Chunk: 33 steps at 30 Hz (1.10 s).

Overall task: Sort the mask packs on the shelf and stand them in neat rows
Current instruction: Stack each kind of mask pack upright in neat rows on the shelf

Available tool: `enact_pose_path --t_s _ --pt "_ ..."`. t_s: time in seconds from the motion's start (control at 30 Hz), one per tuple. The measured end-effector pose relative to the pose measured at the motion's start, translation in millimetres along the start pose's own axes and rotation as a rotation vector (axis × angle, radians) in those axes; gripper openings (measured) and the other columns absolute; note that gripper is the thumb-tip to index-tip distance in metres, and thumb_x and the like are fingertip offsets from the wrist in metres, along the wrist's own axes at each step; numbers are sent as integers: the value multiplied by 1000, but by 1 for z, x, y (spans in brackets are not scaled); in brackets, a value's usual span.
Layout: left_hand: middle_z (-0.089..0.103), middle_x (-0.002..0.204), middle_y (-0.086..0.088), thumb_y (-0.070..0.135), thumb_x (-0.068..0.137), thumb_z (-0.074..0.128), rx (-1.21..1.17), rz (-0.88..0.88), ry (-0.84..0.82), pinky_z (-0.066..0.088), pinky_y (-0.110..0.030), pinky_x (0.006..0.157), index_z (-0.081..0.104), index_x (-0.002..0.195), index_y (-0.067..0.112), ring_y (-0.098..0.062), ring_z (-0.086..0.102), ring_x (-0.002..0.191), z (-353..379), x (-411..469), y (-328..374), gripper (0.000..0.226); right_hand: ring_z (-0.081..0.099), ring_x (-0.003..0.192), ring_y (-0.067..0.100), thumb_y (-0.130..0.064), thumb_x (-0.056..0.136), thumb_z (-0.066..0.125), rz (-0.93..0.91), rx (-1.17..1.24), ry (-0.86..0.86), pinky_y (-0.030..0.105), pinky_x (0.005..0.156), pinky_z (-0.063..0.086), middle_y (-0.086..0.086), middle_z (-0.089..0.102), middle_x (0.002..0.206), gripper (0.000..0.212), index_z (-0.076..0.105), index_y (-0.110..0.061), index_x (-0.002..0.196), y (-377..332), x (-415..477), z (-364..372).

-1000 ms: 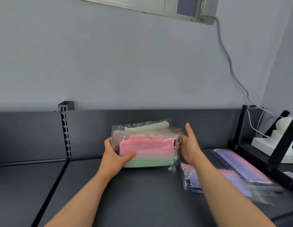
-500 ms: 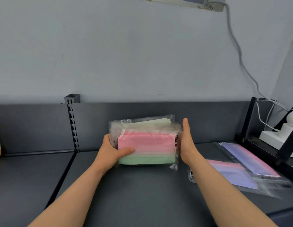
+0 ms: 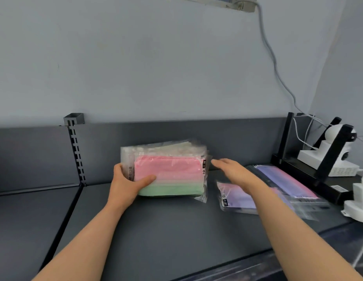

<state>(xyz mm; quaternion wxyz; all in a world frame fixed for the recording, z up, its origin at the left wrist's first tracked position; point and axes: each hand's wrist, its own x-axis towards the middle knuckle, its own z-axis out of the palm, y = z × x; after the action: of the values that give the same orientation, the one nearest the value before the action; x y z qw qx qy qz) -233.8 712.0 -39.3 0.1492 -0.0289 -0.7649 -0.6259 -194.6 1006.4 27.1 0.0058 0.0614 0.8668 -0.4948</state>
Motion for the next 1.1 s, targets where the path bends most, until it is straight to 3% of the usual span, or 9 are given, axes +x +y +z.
enact_pose_path --t_s 0.13,0.33,0.47,0.57,0.7,0.77,0.87,1.0,1.1 --pt "61 104 1 38 58 91 29 19 27 49 -31 74 43 115 16 -18 62 93 2 1 -1 78 28 145 22 -34 86 64 179 -564 -55 31 112 28 4 23 160 86 18 -11 154 34 -21 -26" --pt "60 105 -5 41 59 91 64 42 46 47 -28 67 42 113 14 -23 60 92 5 0 -4 77 27 142 28 -55 80 67 156 -635 3 39 114 26 7 30 154 92 26 -16 152 53 -36 -20" --pt "59 106 -2 44 59 90 74 45 51 46 -29 70 41 118 14 -21 60 93 4 -1 -5 82 49 120 28 -63 71 71 103 -681 22 41 104 40 4 54 127 71 56 -23 127 55 -40 -13" --pt "58 108 0 43 60 90 66 48 59 44 -28 72 41 121 14 -20 59 96 5 -3 -5 83 60 95 20 -47 69 81 38 -509 -43 33 85 48 -1 67 101 41 66 -22 97 51 -48 -15" --pt "56 106 2 42 61 89 60 43 58 44 -28 74 41 121 14 -18 57 93 6 -5 -2 82 60 85 12 -32 73 82 -78 -251 -100 29 83 46 -5 70 90 25 72 -22 94 32 -61 -26" --pt "56 102 3 42 61 89 60 43 58 44 -29 72 42 119 14 -17 57 90 5 -5 -2 80 59 77 9 -29 79 79 -144 -49 -1 24 76 44 -9 69 82 16 72 -20 91 21 -59 -25" --pt "56 101 4 42 61 89 49 44 53 45 -28 70 42 117 15 -15 57 87 4 -5 -2 79 62 80 18 -35 78 78 -99 325 286 34 77 48 2 74 91 30 73 -10 94 8 -39 -18" --pt "54 96 0 46 59 89 57 36 50 45 -31 68 41 112 14 -17 54 82 3 -5 -3 78 56 76 23 -26 82 76 71 675 439 35 68 47 12 67 87 25 67 -3 86 -1 -10 1" --pt "46 88 -3 47 60 88 67 28 46 45 -34 65 39 104 12 -18 47 75 3 -4 -4 74 58 75 25 -21 83 75 133 794 536 29 55 48 14 64 100 48 54 2 119 0 5 25"
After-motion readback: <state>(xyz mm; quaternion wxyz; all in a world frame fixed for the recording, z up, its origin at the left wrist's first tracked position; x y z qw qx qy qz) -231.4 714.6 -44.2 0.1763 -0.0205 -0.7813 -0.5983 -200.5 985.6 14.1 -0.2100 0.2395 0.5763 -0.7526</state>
